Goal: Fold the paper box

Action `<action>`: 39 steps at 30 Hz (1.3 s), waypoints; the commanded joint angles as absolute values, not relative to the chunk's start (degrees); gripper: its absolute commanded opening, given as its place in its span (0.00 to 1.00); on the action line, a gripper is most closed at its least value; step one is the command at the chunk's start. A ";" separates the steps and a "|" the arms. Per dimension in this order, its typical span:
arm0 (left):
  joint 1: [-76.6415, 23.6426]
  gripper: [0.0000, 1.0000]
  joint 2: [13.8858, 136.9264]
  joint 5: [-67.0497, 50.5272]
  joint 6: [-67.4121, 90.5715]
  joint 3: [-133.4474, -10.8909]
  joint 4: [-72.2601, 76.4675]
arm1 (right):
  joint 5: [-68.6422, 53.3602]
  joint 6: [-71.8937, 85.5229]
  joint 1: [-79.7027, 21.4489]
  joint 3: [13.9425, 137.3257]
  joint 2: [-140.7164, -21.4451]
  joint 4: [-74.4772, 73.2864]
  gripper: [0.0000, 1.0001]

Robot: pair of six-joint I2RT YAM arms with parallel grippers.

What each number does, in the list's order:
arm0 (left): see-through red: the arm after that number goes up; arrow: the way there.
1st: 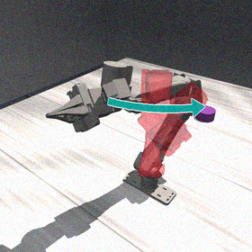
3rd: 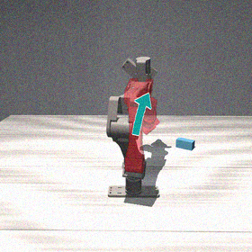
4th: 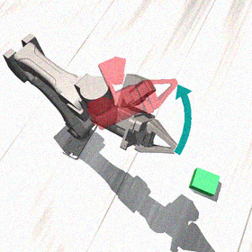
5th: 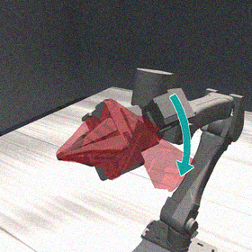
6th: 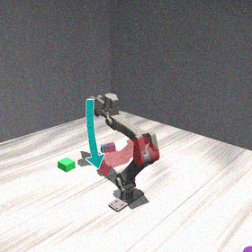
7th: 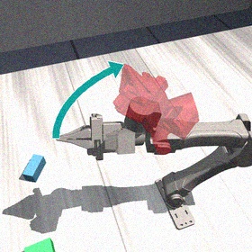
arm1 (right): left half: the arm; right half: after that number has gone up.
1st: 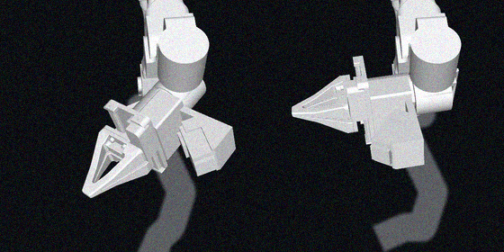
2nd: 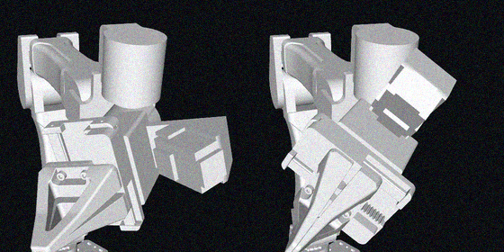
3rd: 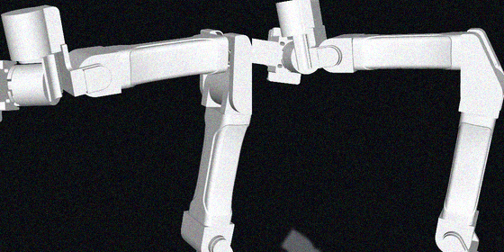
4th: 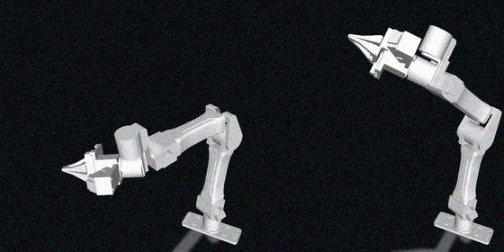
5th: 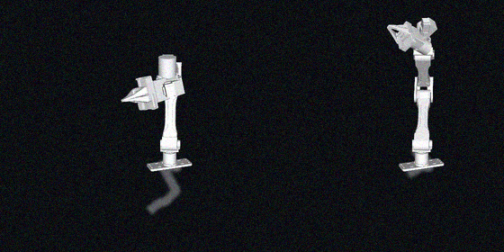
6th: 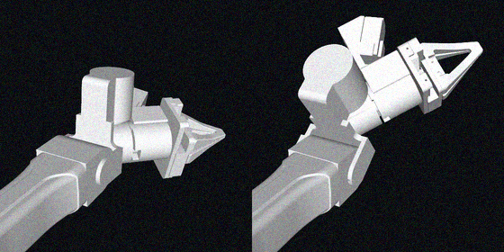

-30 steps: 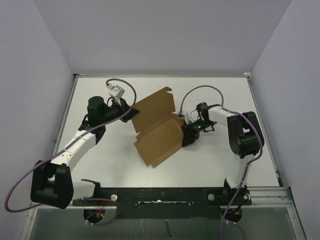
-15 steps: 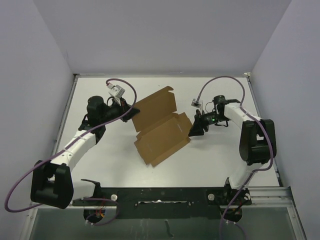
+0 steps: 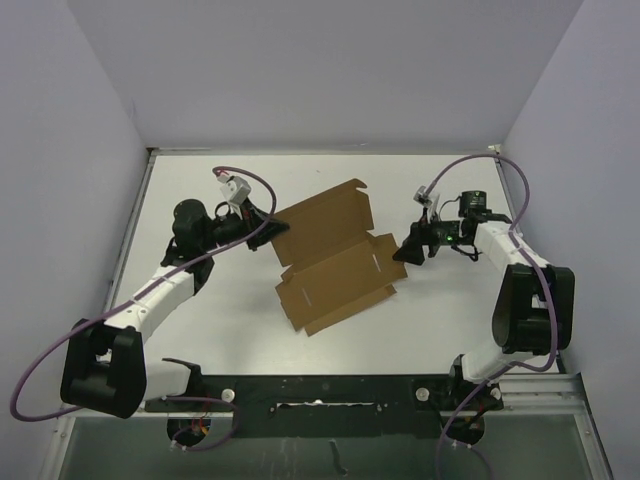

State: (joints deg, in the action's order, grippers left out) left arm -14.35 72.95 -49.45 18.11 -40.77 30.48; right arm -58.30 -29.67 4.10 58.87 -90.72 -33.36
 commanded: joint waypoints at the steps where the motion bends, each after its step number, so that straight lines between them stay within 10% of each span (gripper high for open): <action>1: -14.98 0.00 71.29 -52.73 19.61 -41.13 38.11 | -59.28 -30.06 1.70 58.76 -90.29 -30.07 0.68; 20: -15.02 0.00 71.15 -52.37 19.25 -41.46 36.89 | -60.16 -32.30 -1.15 60.50 -90.32 -33.49 0.10; 39: -15.19 0.00 72.16 -51.85 19.69 -43.29 32.61 | -62.89 -32.22 -0.46 60.57 -88.41 -34.01 0.02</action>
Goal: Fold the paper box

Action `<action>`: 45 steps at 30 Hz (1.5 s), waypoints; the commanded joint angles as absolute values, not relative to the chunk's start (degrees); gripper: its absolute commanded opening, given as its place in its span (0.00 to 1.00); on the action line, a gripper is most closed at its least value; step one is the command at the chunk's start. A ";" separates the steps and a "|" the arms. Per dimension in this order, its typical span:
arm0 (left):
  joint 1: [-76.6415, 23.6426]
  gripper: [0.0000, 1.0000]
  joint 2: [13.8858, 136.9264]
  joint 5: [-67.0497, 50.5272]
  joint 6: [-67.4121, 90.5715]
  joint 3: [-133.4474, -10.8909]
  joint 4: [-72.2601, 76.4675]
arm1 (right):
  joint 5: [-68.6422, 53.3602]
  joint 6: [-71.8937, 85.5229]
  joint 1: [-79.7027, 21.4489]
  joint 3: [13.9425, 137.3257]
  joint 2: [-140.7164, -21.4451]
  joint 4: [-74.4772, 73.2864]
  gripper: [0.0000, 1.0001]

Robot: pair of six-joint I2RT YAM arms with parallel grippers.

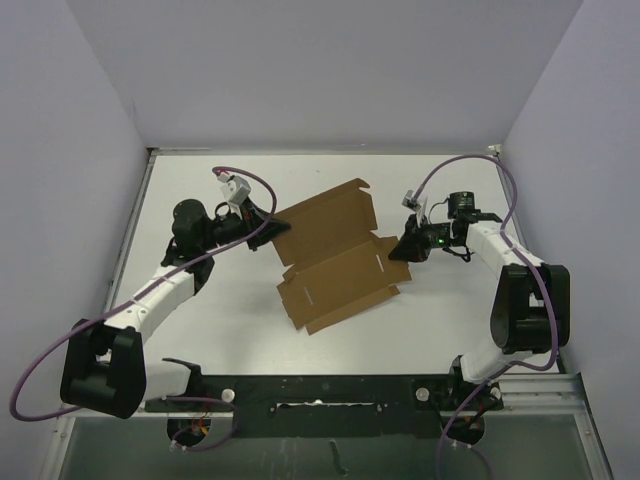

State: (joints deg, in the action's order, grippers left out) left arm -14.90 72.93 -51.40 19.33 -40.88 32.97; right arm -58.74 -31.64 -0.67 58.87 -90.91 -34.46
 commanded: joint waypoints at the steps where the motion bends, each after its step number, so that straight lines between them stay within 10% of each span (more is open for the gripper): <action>1: -15.18 0.00 72.24 -51.85 19.69 -43.32 32.61 | -62.81 -32.25 -0.45 60.63 -88.47 -34.01 0.02; 11: -14.99 0.01 72.42 -51.18 19.22 -44.18 30.19 | -62.62 -32.11 -0.31 60.86 -88.73 -34.33 0.02; 15: -14.77 0.32 72.27 -50.71 18.94 -44.72 28.80 | -62.58 -32.11 -0.15 60.91 -88.80 -34.43 0.00; 23: -14.12 0.42 72.48 -51.58 17.32 -47.14 24.27 | -62.49 -32.43 -0.07 61.16 -89.22 -34.95 0.00; 30: -13.58 0.00 73.74 -53.03 18.04 -48.39 23.38 | -62.74 -32.90 -0.20 61.35 -89.48 -35.42 0.00; 34: -13.54 0.00 74.06 -53.89 18.59 -48.24 24.58 | -62.92 -33.11 -0.18 61.57 -89.57 -35.76 0.00; 40: -14.32 0.00 70.41 -45.62 12.09 -46.60 22.24 | -62.56 -33.23 0.04 62.55 -89.81 -36.70 0.46; 45: -16.09 0.00 65.90 -37.80 1.98 -46.36 15.49 | -62.40 -33.78 1.46 62.18 -87.45 -36.40 0.56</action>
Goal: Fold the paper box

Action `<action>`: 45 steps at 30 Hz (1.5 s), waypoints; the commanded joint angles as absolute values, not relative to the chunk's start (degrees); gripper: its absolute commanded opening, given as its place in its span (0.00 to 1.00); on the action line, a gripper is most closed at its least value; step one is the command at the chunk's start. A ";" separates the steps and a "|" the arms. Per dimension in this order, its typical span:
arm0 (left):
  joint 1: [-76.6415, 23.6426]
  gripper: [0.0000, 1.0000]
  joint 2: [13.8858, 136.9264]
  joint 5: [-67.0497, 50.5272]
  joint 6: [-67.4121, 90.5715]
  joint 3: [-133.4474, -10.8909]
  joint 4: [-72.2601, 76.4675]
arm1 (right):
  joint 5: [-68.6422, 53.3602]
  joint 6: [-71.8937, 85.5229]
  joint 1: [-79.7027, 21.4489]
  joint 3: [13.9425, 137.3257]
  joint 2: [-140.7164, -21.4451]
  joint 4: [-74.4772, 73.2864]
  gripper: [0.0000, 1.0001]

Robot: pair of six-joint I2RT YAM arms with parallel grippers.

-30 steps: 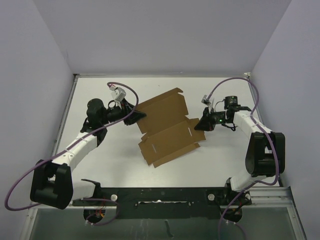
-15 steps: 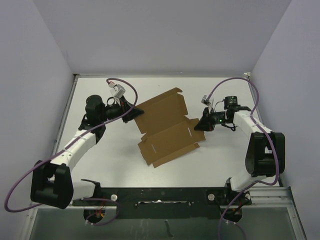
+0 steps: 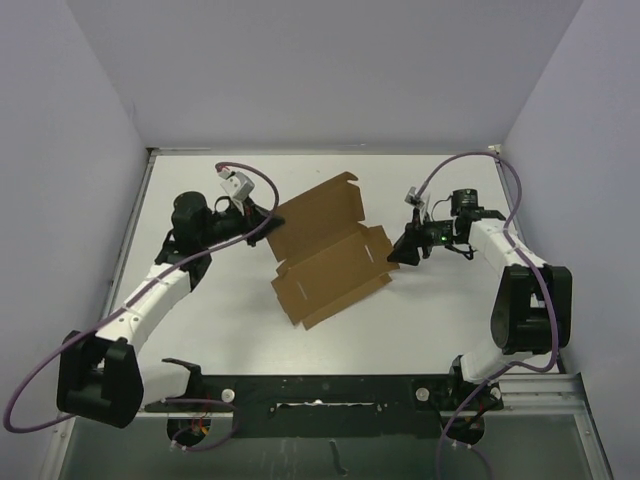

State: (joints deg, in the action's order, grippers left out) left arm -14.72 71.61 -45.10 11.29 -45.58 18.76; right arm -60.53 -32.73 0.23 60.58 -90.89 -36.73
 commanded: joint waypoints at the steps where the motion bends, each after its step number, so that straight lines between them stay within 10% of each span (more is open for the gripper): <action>1: -16.55 0.00 65.30 -37.18 0.56 -46.54 14.14 | -62.29 -34.07 1.54 61.81 -86.87 -36.13 0.56; 12: -19.87 0.00 63.82 -30.21 4.37 -48.11 11.18 | -69.10 -27.23 0.60 52.92 -82.22 -21.65 0.58; 20: -18.19 0.00 64.21 -26.93 33.51 -46.25 20.68 | -70.86 20.23 -2.55 40.26 -79.57 21.41 0.62; 33: -51.65 0.00 63.70 17.49 28.16 -43.32 32.73 | -57.27 47.06 -7.13 39.94 -79.12 26.68 0.66; 45: -55.90 0.00 66.87 23.21 32.99 -40.46 42.39 | -58.71 57.80 -5.13 37.45 -77.31 37.09 0.62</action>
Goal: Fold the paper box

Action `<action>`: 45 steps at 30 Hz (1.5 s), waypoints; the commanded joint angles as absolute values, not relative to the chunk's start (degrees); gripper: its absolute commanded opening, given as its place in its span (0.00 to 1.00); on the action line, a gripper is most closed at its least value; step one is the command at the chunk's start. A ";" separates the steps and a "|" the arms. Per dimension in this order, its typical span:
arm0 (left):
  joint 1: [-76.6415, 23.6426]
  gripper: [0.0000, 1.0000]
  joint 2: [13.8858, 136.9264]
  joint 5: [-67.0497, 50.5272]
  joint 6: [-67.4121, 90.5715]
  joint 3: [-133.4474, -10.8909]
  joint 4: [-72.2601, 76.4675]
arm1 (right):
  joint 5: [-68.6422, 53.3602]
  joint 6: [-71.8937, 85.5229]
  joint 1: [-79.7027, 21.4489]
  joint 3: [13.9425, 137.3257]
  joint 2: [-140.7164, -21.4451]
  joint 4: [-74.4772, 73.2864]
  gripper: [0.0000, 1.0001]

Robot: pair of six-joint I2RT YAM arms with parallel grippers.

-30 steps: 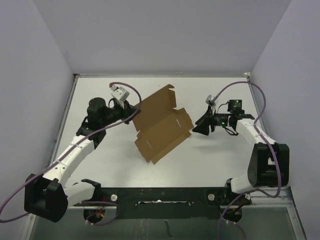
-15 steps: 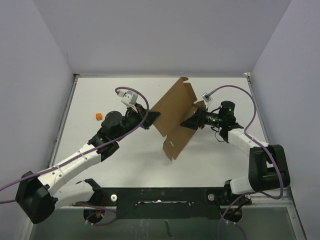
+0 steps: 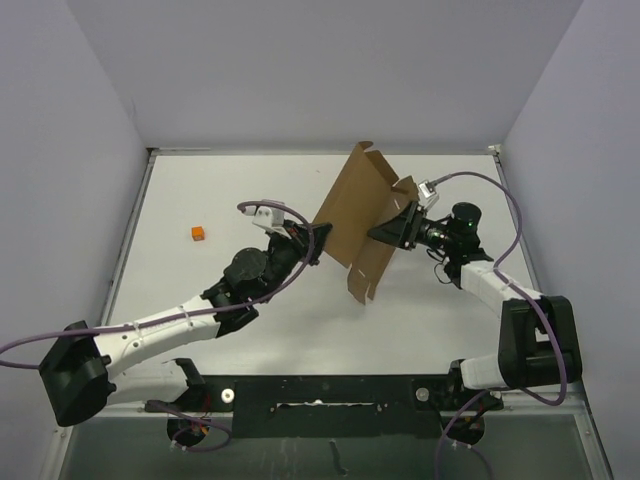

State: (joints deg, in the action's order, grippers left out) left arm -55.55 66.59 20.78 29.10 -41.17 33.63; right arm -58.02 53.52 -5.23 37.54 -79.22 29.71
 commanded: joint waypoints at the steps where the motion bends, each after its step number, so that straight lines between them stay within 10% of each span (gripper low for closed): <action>1: -55.90 0.00 66.84 23.09 34.29 -39.95 43.16 | -58.97 58.59 -5.06 37.33 -77.55 38.34 0.63; 17: -54.64 0.00 71.96 20.13 46.76 -37.38 49.38 | -60.46 61.57 -5.09 37.09 -77.77 42.46 0.54; 31: -50.66 0.00 72.60 19.05 51.06 -34.89 47.37 | -60.68 60.00 -4.36 37.31 -77.56 39.39 0.00; 37: -48.87 0.00 73.39 16.64 51.86 -34.07 48.57 | -61.11 59.97 -4.01 37.43 -78.08 39.21 0.00; 45: -42.19 0.00 67.91 11.42 54.52 -31.32 46.25 | -70.37 36.03 -3.19 42.87 -76.16 26.68 0.68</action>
State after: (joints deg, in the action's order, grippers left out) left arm -46.37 72.58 15.05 52.40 -32.60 45.01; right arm -62.13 53.71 -3.97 37.54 -79.05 32.77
